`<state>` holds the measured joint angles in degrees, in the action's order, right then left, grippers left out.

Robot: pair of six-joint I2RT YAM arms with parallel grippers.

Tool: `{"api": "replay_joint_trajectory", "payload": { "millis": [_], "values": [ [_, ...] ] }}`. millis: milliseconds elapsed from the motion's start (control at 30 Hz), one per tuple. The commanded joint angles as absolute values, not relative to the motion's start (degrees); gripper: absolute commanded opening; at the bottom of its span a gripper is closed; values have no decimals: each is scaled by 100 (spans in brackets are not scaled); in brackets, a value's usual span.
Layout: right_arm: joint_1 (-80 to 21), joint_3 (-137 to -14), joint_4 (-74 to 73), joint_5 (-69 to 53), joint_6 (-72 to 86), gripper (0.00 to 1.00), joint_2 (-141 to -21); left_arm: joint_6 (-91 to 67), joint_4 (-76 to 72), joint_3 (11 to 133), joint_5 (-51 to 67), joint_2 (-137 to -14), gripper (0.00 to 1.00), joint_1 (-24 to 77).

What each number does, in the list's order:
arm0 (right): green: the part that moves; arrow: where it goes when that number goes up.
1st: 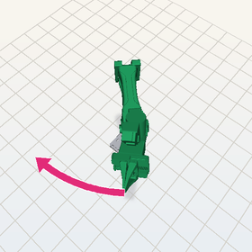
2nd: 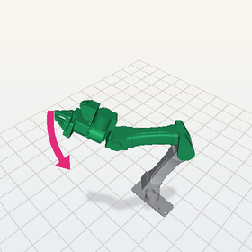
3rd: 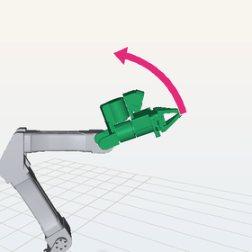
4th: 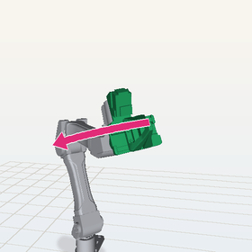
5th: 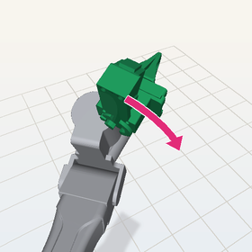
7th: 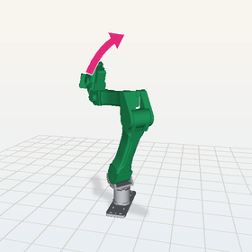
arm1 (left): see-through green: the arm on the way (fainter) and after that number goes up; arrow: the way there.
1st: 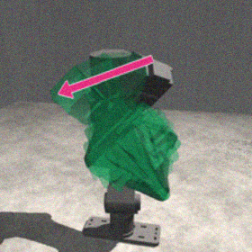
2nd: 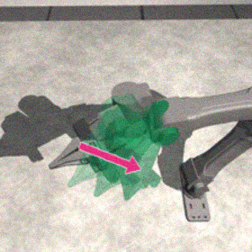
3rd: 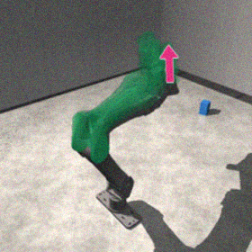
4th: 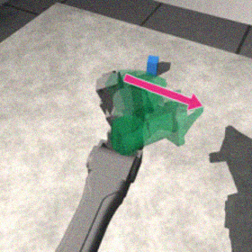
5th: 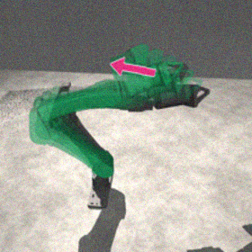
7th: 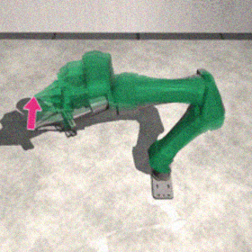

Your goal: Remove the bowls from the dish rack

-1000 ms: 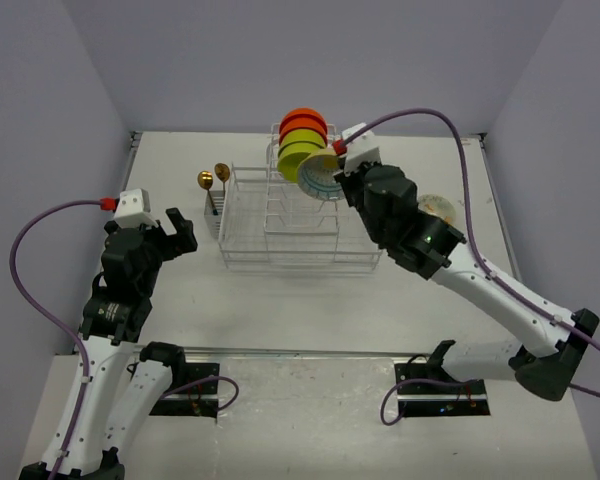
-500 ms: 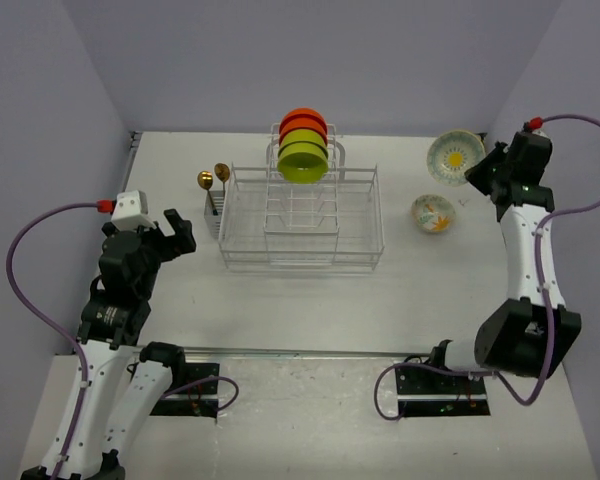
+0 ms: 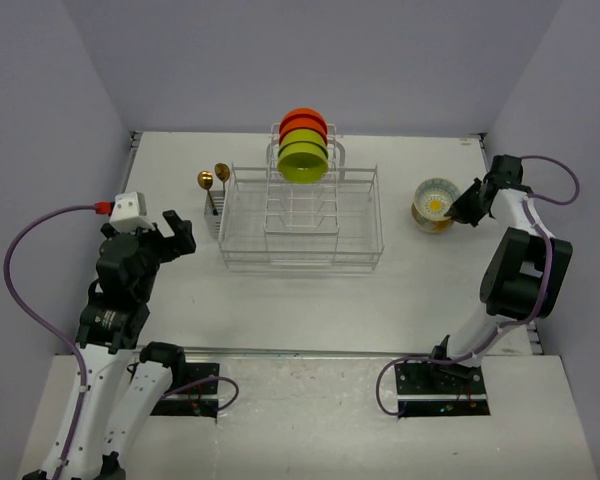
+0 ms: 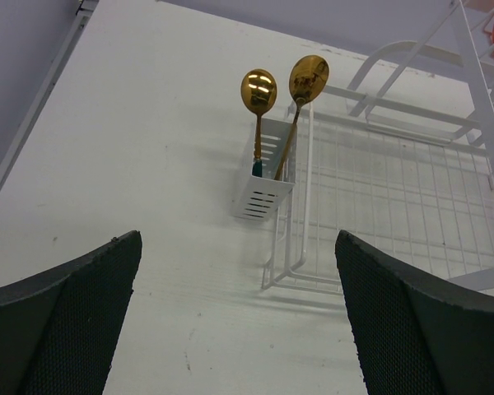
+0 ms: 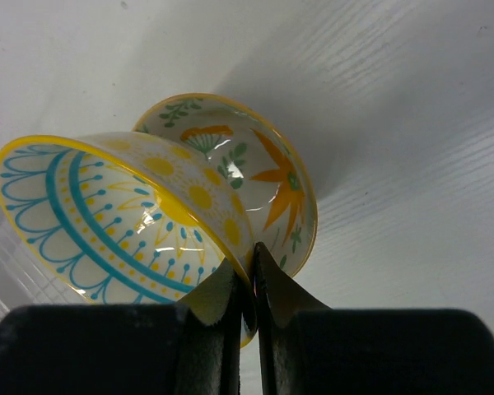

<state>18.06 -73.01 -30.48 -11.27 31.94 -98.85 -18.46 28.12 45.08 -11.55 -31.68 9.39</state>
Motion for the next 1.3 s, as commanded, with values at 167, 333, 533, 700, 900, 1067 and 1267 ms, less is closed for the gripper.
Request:
{"api": "replay_joint_trajectory", "payload": {
  "millis": [167,333,533,700,900,1067,1267],
  "values": [
    [1819,-7594,-3111,-1398,3217,10,-10072,-1793,2610,4421,-1002,-3085,100,896],
    [1819,-7550,-3111,-1415,3208,15,-10011,-1784,2610,4421,-1002,-3076,100,896],
    [1819,-7488,-3120,-1415,3182,19,-9923,-1793,2628,4421,-1020,-3050,100,905],
    [1811,-7453,-3173,-1292,3155,31,-9607,-1793,2628,4421,-1020,-3059,100,905],
    [1811,-7480,-3278,-1205,3129,33,-9387,-1793,2628,4421,-1037,-3041,100,905],
    [1811,-7269,-3120,-1178,3146,21,-9360,-1793,2628,4421,-1055,-3050,100,905],
    [1592,-6943,-2892,-1283,3103,18,-8642,-1723,2619,4526,-897,-3085,100,905]
  ]
}}
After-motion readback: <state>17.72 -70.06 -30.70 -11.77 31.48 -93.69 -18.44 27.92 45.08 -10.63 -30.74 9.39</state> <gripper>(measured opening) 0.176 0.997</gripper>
